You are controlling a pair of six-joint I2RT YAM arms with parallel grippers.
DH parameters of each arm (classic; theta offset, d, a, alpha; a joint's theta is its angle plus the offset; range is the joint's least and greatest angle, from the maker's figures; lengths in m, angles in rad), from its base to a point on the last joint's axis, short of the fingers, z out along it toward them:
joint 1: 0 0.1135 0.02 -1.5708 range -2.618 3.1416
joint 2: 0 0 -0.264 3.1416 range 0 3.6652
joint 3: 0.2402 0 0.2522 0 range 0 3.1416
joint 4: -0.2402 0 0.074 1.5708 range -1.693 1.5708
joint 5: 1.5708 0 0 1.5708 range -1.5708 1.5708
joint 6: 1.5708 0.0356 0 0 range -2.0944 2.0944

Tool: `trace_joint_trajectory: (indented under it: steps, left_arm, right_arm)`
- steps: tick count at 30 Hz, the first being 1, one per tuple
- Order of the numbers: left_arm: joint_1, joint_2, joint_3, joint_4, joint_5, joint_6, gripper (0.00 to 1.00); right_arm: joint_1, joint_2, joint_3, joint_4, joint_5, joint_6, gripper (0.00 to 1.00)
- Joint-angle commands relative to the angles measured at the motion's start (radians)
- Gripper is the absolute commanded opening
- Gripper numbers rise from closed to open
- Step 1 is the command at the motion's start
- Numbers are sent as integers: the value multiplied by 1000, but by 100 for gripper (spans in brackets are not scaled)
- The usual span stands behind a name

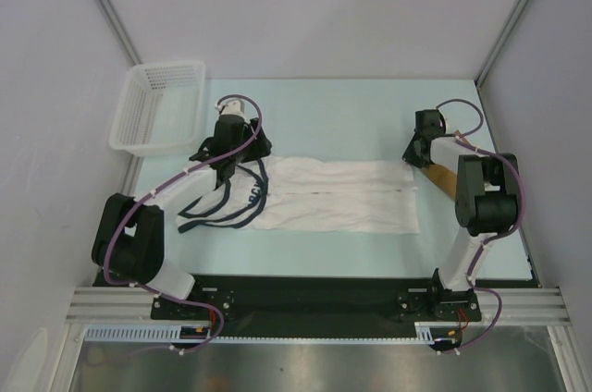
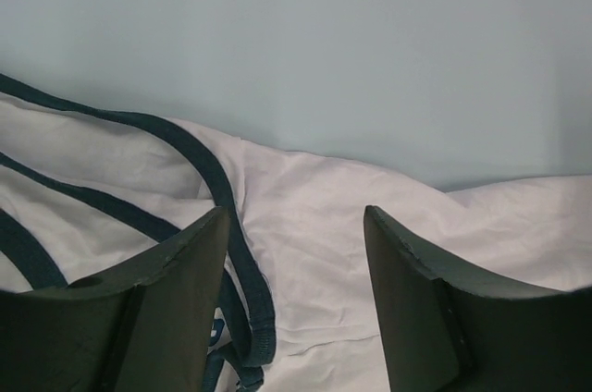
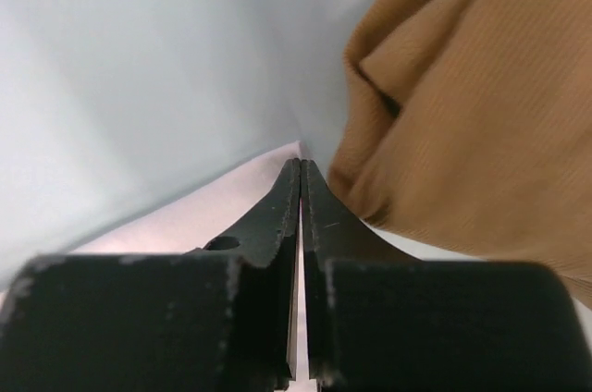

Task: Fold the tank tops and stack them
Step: Fold the tank top

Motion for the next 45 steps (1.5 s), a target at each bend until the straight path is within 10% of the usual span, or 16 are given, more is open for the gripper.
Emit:
trace_joint_trajectory:
  steps: [1, 8, 12, 21, 37, 45]
  left_arm:
    - [7, -36, 17, 11, -26, 30, 66]
    - [6, -9, 23, 11, -17, 16, 66]
    - [7, -53, 0, -50, -47, 14, 68]
    - [6, -369, -219, -202, -188, -70, 88]
    - [7, -814, -599, -536, -273, -593, 91]
    - [7, -681, -655, -298, -235, -635, 96]
  right_arm:
    - [-41, -36, -13, 9, 53, 54, 0]
    - [-86, -88, -65, 67, 21, 71, 2]
    - [-74, -94, -83, 96, -24, 54, 41]
    - [43, -175, -76, 72, 7, 23, 65]
    - [115, -39, 87, -8, 44, 29, 64]
    - [112, 139, 280, -141, 154, -3, 65]
